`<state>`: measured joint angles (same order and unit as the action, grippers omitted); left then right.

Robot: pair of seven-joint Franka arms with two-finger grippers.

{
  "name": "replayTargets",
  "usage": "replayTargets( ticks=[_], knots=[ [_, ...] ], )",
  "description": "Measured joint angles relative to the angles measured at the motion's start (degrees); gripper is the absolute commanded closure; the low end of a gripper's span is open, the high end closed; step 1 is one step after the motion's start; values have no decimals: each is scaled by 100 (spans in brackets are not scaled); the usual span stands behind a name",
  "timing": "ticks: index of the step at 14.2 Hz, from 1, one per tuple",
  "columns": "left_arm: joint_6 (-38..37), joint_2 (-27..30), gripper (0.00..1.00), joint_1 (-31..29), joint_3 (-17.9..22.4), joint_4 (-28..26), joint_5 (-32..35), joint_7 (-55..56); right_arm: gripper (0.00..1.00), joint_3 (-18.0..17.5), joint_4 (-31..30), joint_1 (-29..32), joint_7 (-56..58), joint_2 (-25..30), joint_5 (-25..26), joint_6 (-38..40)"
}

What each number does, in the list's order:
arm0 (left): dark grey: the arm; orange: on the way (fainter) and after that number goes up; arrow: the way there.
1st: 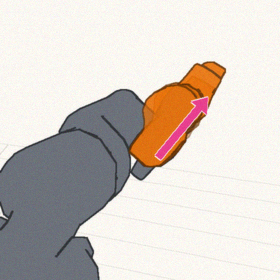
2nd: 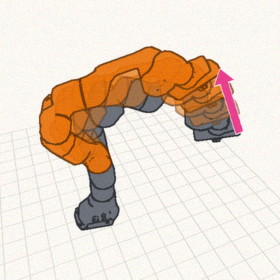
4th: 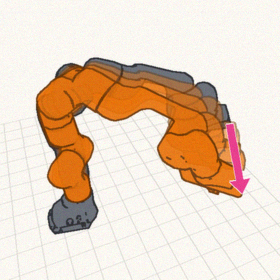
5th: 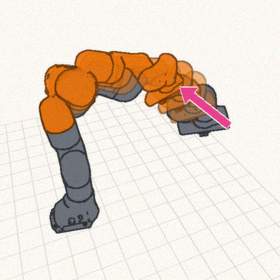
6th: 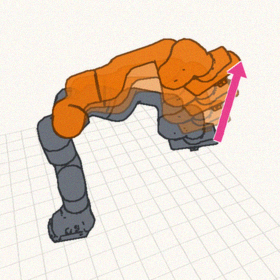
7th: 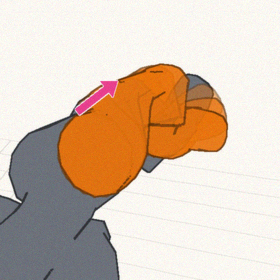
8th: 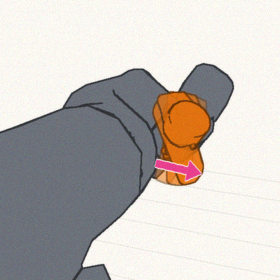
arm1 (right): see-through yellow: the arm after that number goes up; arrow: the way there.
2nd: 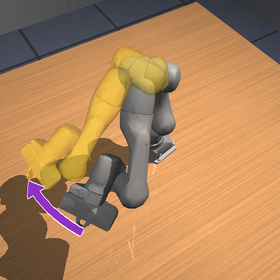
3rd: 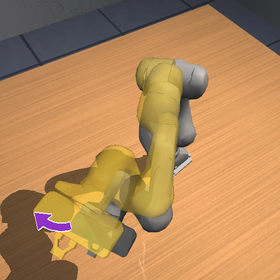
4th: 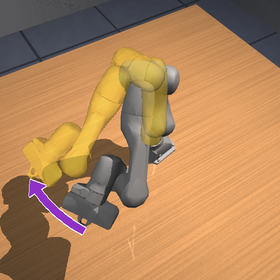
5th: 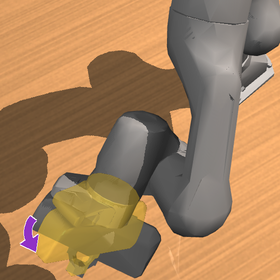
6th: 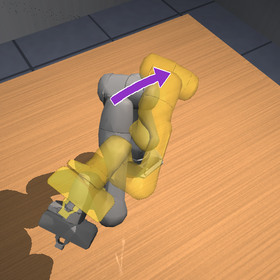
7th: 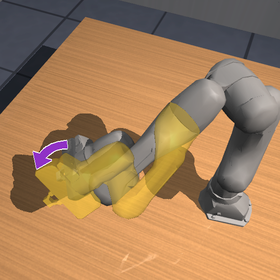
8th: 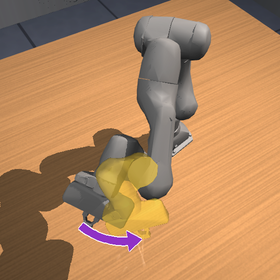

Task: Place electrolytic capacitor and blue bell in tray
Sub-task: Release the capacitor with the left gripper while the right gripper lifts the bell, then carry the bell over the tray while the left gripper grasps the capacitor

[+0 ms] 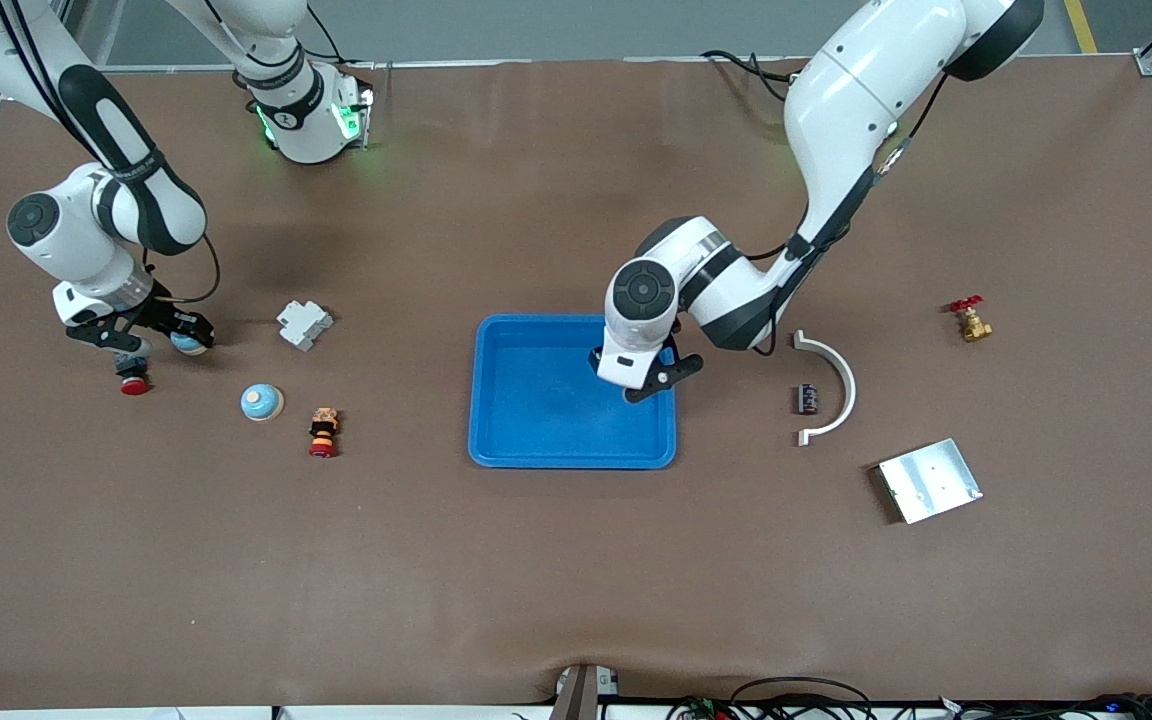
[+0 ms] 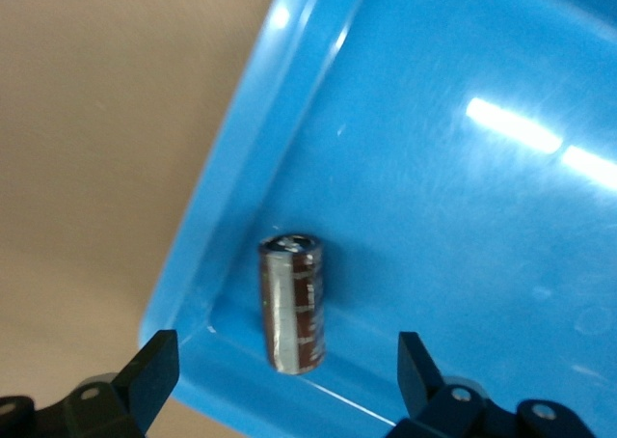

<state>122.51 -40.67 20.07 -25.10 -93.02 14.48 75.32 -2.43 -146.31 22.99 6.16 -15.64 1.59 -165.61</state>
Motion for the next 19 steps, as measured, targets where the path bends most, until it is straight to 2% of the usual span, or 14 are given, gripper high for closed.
replayTargets(
  ticks=[3, 6, 9, 12, 15, 19],
  knots=[
    [-180, 343, 0, -153, 25, 2, 14, -447, 100, -16, 147, -325, -475, 231, 0, 748],
    [-242, 588, 0, -554, 50, -95, 16, -1460, 100, -40, 238, -831, -1373, 837, -2, 1836],
    [-244, 804, 0, -1015, 48, -345, 16, -2403, 100, -66, 238, -1449, -2528, 1407, -29, 2528],
    [-243, 937, 0, -1310, 47, -524, 16, -3048, 100, -85, 233, -2468, -4266, 1661, -49, 2694],
    [-223, 1000, 0, -1623, 45, -671, 16, -3645, 100, -107, 379, -3617, -6074, 1687, -57, 2662],
    [46, 1027, 0, -2011, 37, -920, 16, -4068, 100, -107, 814, -4478, -7564, 1678, -86, 2669]
  ],
)
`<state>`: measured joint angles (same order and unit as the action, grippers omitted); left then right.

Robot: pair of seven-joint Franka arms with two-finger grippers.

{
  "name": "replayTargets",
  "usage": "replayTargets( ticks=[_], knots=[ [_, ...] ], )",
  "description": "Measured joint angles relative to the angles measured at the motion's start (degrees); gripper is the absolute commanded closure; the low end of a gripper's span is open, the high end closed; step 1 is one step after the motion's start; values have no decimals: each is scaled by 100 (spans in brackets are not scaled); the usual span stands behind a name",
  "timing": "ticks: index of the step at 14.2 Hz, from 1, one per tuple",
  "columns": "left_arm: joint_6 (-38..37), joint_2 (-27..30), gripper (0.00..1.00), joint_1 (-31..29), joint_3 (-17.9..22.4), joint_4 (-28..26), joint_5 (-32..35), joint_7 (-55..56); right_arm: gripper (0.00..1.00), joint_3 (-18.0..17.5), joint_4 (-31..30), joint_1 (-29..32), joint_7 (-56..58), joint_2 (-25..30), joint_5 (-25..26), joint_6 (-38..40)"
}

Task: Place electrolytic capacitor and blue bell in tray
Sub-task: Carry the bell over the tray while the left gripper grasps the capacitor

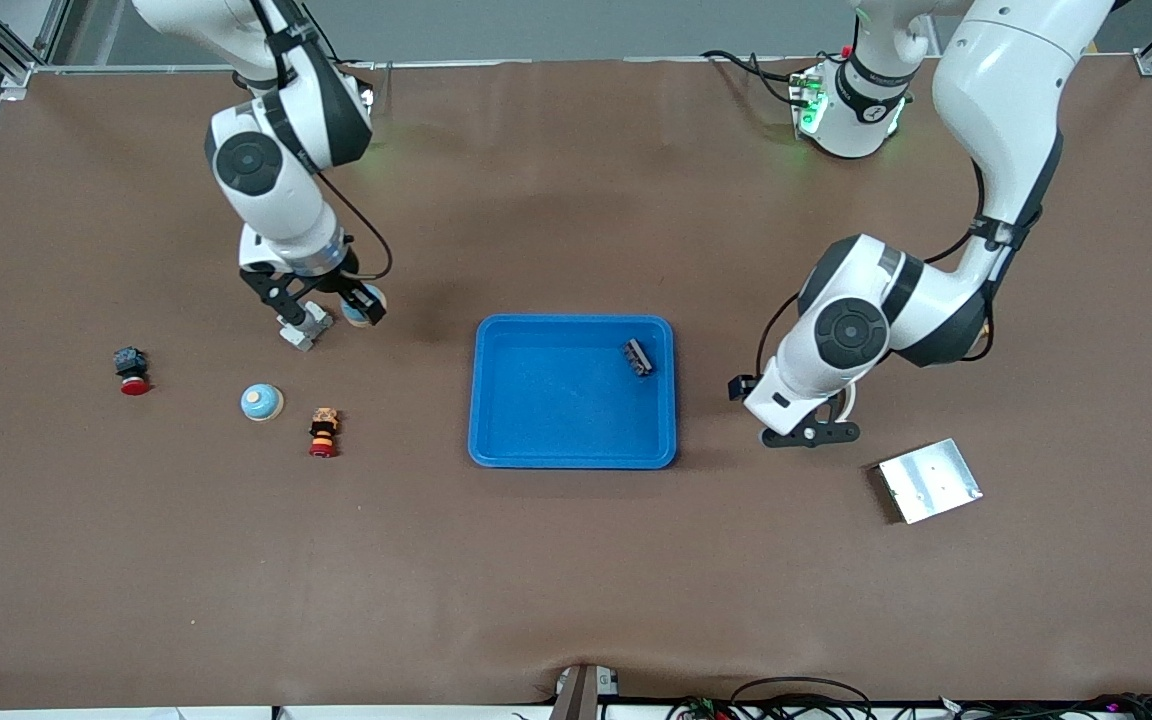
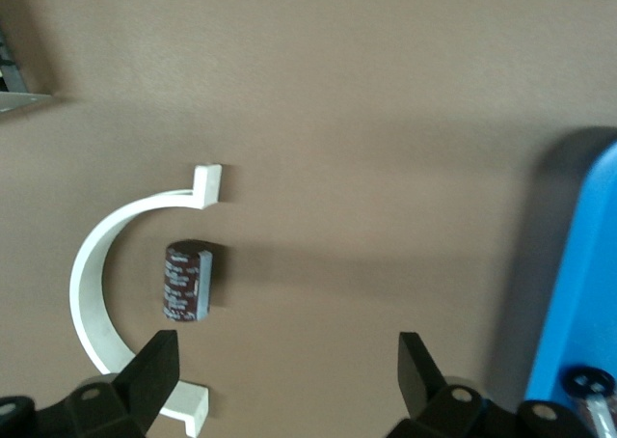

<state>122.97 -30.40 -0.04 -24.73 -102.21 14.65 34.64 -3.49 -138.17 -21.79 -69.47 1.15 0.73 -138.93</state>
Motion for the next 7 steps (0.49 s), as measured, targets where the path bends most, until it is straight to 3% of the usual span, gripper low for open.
replayTargets(
  ticks=[3, 7],
  knots=[
    [481, 1, 0, -168, 1, -309, 0, -29, 100, 9, 343, -393, -656, -172, -297, 4],
    [818, -1, 0, -349, 7, -653, 0, -130, 100, 14, 1074, -808, -1560, -867, -376, 5]
  ],
)
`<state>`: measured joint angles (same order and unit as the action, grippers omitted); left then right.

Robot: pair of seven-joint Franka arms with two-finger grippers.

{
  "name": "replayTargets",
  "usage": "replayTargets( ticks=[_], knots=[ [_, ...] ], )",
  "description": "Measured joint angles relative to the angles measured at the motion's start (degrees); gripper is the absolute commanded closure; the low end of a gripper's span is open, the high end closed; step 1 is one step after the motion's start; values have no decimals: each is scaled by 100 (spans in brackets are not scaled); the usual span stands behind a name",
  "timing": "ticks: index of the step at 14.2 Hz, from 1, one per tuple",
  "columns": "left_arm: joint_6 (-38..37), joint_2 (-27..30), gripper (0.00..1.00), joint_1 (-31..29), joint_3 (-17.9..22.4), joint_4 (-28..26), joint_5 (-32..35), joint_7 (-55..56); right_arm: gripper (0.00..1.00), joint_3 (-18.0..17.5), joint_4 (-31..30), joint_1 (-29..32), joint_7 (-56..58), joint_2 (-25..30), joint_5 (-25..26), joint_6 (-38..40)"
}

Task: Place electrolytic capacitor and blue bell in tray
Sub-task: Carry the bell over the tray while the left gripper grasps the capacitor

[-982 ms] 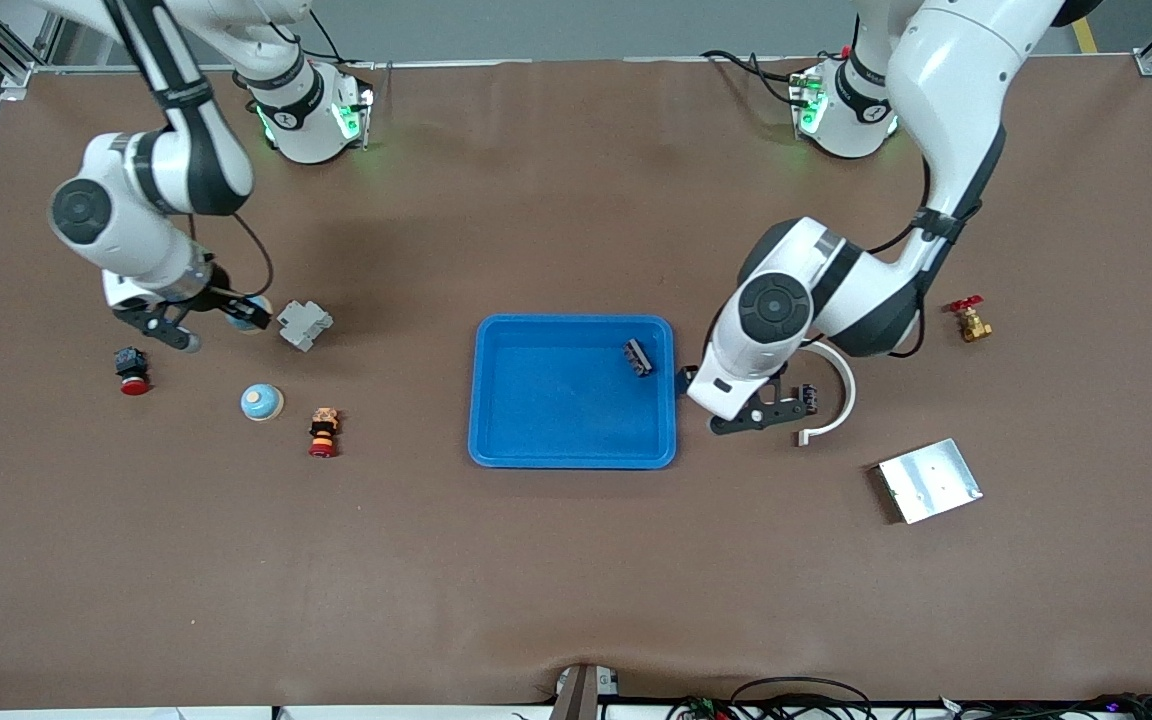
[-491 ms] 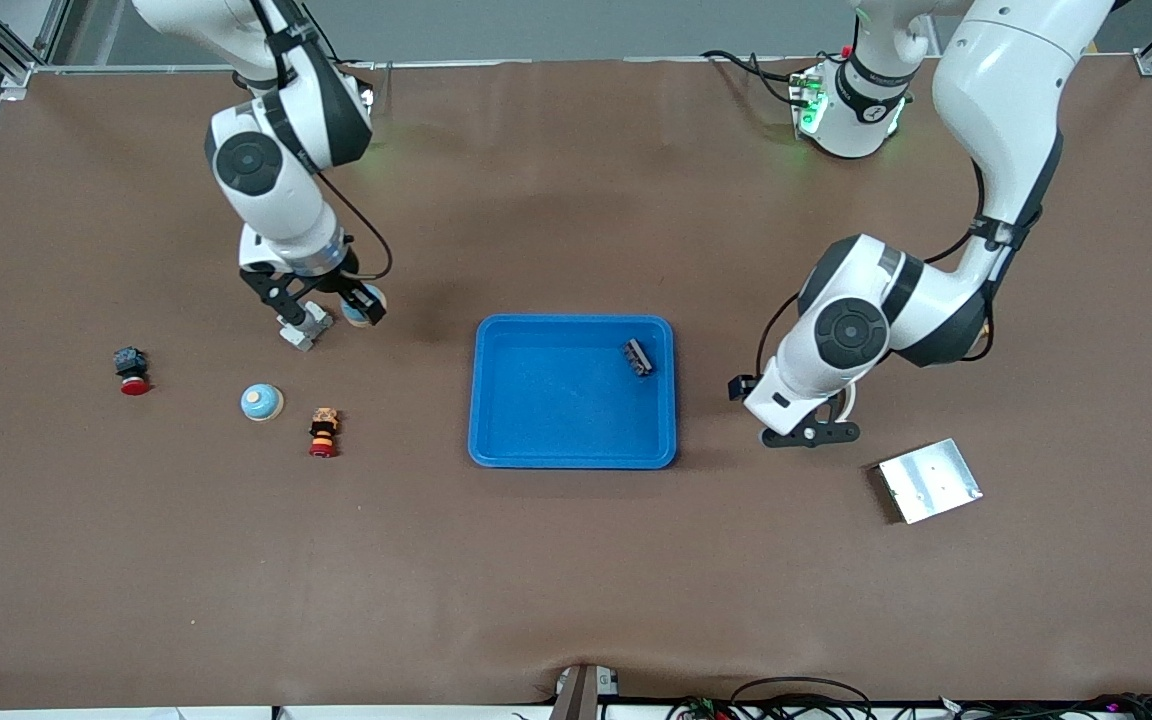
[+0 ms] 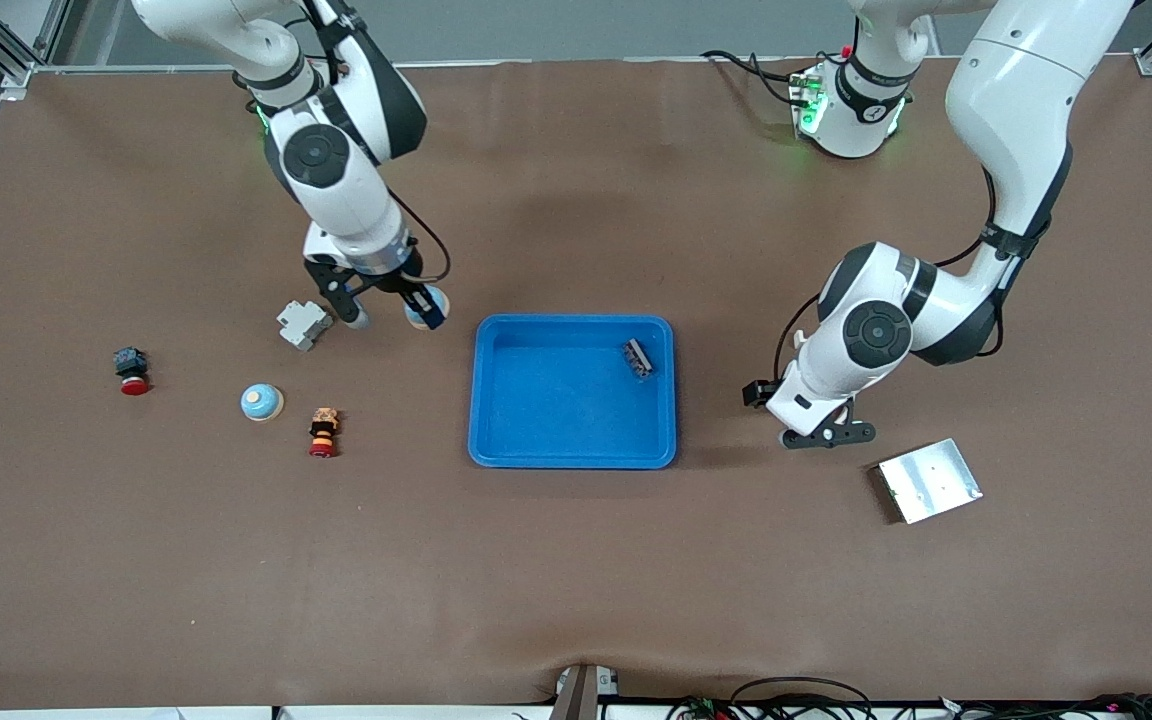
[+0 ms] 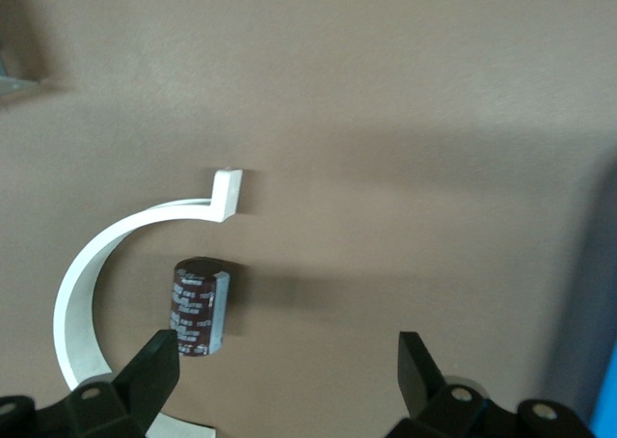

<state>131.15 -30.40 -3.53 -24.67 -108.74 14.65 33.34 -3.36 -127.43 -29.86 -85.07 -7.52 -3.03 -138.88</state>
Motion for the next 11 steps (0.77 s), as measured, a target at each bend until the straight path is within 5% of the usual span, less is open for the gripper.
replayTargets(
  ticks=[11],
  knots=[
    [157, -134, 0, -321, 12, -327, 291, -304, 100, 10, 1500, -584, -1318, -1591, -12, -94]
  ],
)
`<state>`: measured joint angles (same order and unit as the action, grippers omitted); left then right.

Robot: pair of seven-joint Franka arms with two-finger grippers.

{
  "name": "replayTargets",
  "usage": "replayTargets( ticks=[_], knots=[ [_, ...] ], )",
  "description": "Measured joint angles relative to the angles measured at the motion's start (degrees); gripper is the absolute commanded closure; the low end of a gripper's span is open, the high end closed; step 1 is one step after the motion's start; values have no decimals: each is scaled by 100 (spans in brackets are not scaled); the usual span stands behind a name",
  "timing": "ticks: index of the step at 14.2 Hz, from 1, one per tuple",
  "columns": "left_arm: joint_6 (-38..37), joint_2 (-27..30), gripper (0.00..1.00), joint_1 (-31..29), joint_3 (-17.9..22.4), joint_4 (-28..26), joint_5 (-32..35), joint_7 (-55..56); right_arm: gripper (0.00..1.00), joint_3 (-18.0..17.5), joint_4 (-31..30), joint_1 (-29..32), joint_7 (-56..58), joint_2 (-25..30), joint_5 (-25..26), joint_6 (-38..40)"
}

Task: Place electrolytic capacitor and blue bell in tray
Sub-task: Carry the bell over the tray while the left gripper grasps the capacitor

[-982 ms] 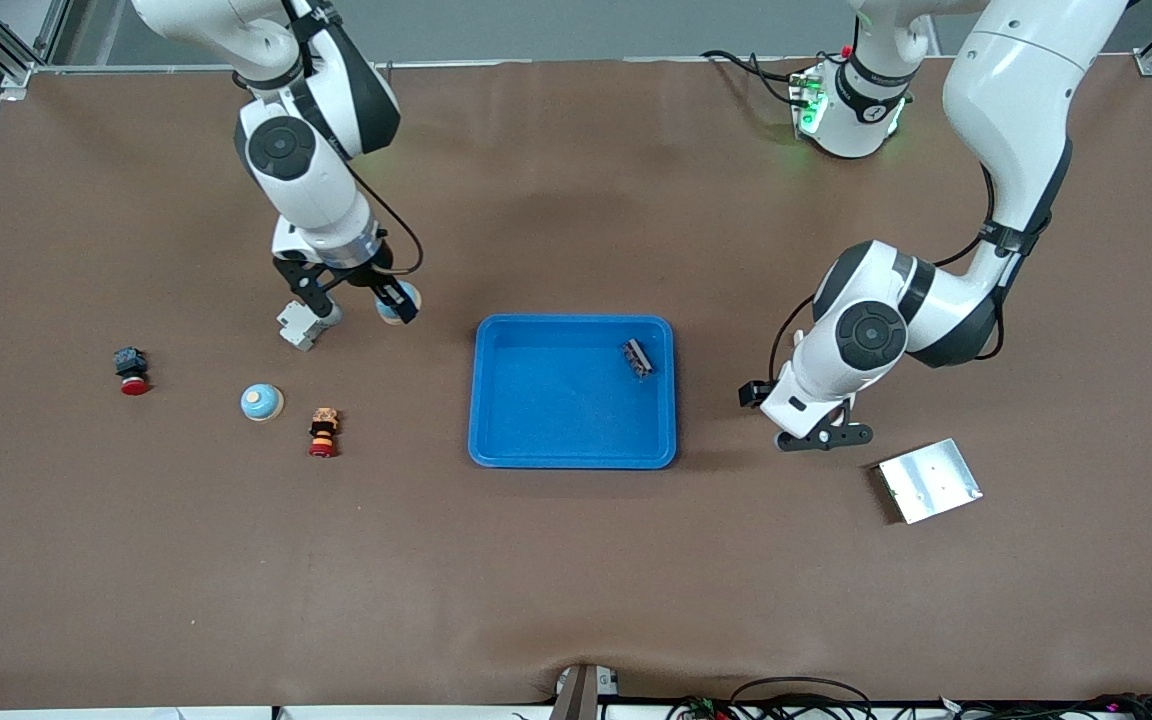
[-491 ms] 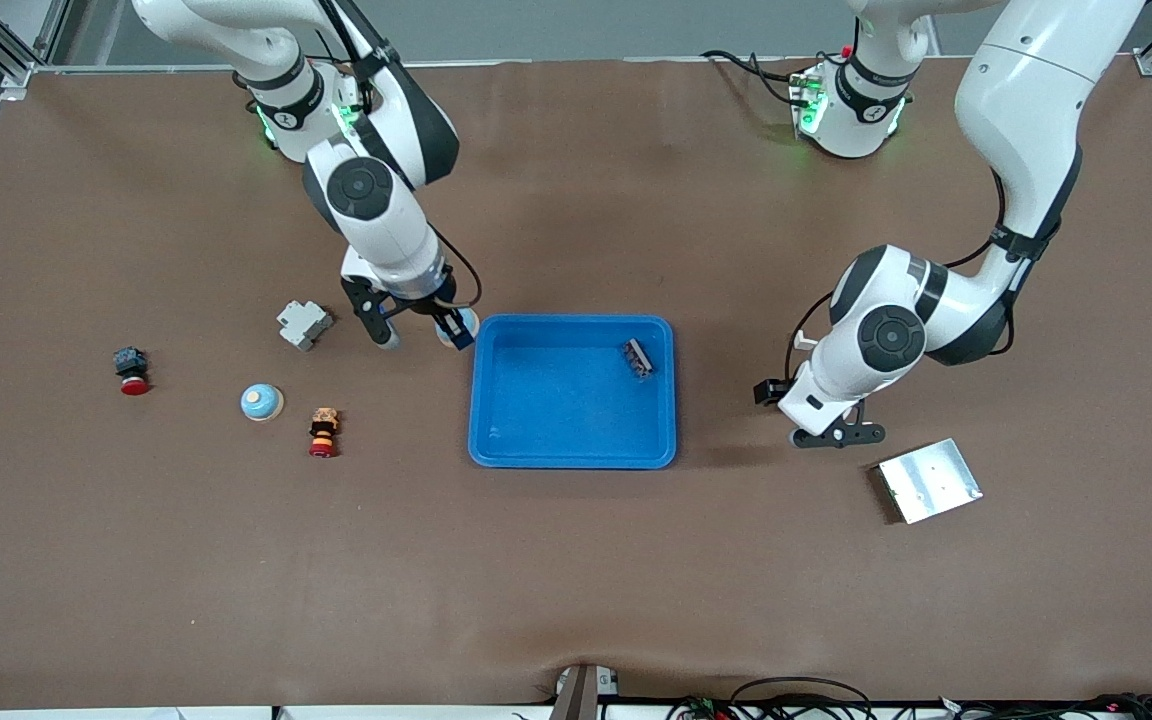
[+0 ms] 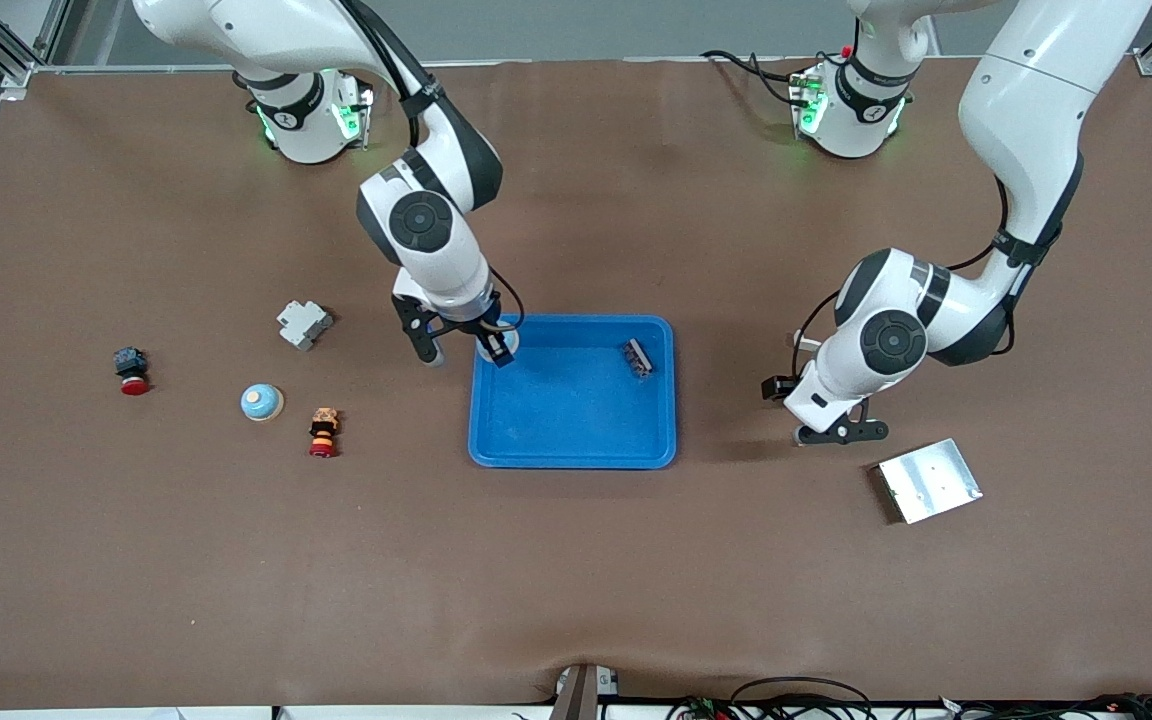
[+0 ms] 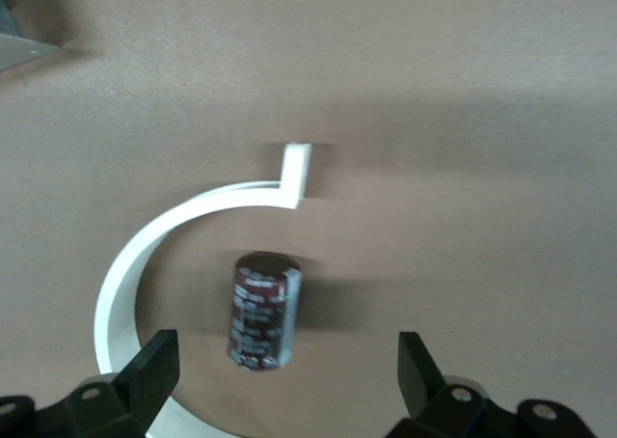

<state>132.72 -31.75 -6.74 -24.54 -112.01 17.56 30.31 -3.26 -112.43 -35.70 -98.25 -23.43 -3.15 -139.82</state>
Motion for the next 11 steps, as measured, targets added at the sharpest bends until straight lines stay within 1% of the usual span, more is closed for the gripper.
replayTargets(
  ticks=[5, 9, 11],
  knots=[
    [345, -137, 0, -87, -1, -98, 41, 0, 100, 2, 45, -275, -386, -239, -1, -337],
    [434, -213, 0, -86, -2, -103, 41, 0, 100, 11, 94, -347, -436, -480, -1, -389],
    [436, -238, 0, -86, -2, -103, 41, 0, 100, 34, 223, -347, -468, -588, 2, -386]
  ],
)
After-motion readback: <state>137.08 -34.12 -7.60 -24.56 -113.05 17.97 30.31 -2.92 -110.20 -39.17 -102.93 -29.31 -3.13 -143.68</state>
